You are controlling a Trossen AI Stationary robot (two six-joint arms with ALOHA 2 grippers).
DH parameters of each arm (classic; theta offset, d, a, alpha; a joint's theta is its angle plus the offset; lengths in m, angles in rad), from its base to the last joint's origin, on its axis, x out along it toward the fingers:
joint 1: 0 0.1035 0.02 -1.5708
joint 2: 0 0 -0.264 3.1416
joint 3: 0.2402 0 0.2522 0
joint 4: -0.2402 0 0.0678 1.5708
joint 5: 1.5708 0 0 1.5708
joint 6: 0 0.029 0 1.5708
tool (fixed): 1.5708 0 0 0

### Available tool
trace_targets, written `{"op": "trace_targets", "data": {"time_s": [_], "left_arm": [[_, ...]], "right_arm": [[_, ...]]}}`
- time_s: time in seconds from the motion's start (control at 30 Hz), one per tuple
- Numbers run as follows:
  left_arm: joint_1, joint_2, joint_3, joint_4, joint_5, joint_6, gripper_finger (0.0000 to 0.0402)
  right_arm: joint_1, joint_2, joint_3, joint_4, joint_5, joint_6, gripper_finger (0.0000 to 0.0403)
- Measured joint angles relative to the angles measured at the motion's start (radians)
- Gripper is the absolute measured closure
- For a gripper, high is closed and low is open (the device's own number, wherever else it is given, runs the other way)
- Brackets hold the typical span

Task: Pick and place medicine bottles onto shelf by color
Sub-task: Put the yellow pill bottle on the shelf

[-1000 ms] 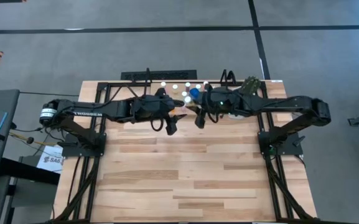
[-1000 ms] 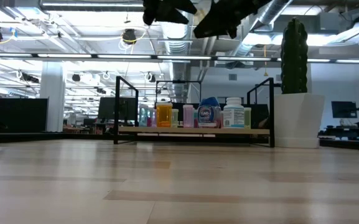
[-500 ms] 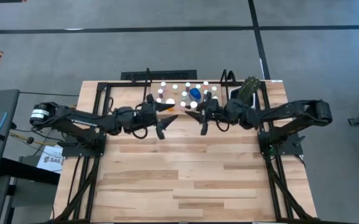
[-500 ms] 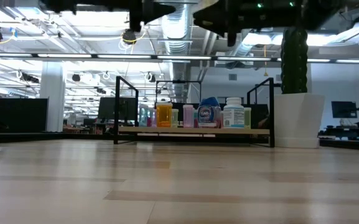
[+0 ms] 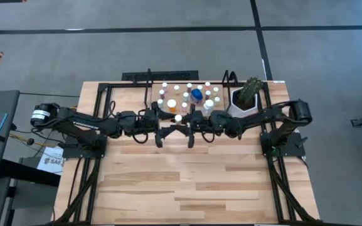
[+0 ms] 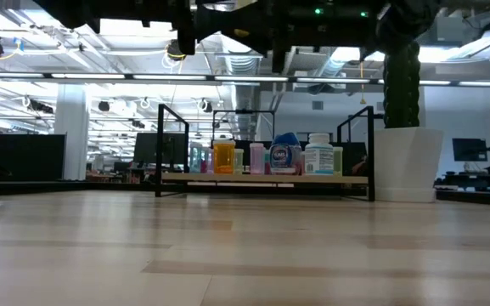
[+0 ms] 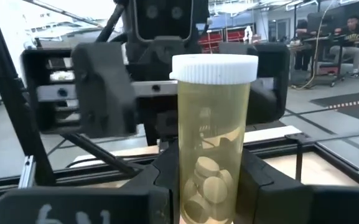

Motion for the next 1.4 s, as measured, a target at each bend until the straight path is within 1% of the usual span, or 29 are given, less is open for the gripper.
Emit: {"op": "trace_targets", "data": {"time_s": [0.13, 0.23, 0.5, 0.63, 0.73, 0.87, 0.97, 1.07, 1.13, 1.2, 1.3, 1.4], "left_arm": [[-0.010, 0.000, 0.000, -0.007, -0.002, 0.000, 0.0175], [-0.011, 0.000, 0.000, -0.021, -0.002, -0.001, 0.0187], [-0.011, 0.000, 0.000, -0.019, -0.001, -0.007, 0.0275], [-0.012, 0.000, 0.000, -0.025, 0.003, -0.003, 0.0306], [-0.011, 0.000, -0.001, -0.027, 0.002, -0.004, 0.0316], [-0.012, 0.001, -0.001, -0.027, 0.005, -0.007, 0.0317], [-0.011, 0.002, -0.001, -0.024, 0.001, -0.008, 0.0318], [-0.010, 0.002, -0.001, -0.025, -0.001, -0.008, 0.0318], [-0.010, 0.002, -0.001, -0.024, -0.002, -0.008, 0.0319], [-0.010, 0.001, -0.001, -0.032, -0.002, -0.007, 0.0319], [-0.010, 0.001, -0.001, -0.091, 0.012, -0.012, 0.0319], [-0.011, 0.001, -0.001, -0.183, 0.061, -0.044, 0.0319]], "right_arm": [[0.002, 0.029, 0.040, -0.014, -0.010, 0.000, 0.0294], [0.004, 0.029, 0.048, -0.021, -0.023, -0.001, 0.0294], [0.008, 0.026, 0.048, -0.029, -0.024, -0.015, 0.0294], [0.009, 0.026, 0.048, -0.047, -0.027, -0.012, 0.0294], [0.013, 0.025, 0.048, -0.052, -0.026, -0.015, 0.0294], [0.018, 0.010, 0.048, -0.091, -0.024, -0.018, 0.0291], [0.017, -0.029, 0.049, -0.178, -0.025, -0.023, 0.0272], [0.011, -0.094, 0.049, -0.338, -0.026, -0.022, 0.0238], [0.012, -0.142, 0.066, -0.488, -0.026, -0.021, 0.0210], [0.016, -0.197, 0.096, -0.683, -0.026, -0.019, 0.0182], [0.029, -0.265, 0.163, -0.928, -0.026, -0.014, 0.0153], [0.046, -0.295, 0.225, -1.048, -0.026, 0.023, 0.0144]]}}
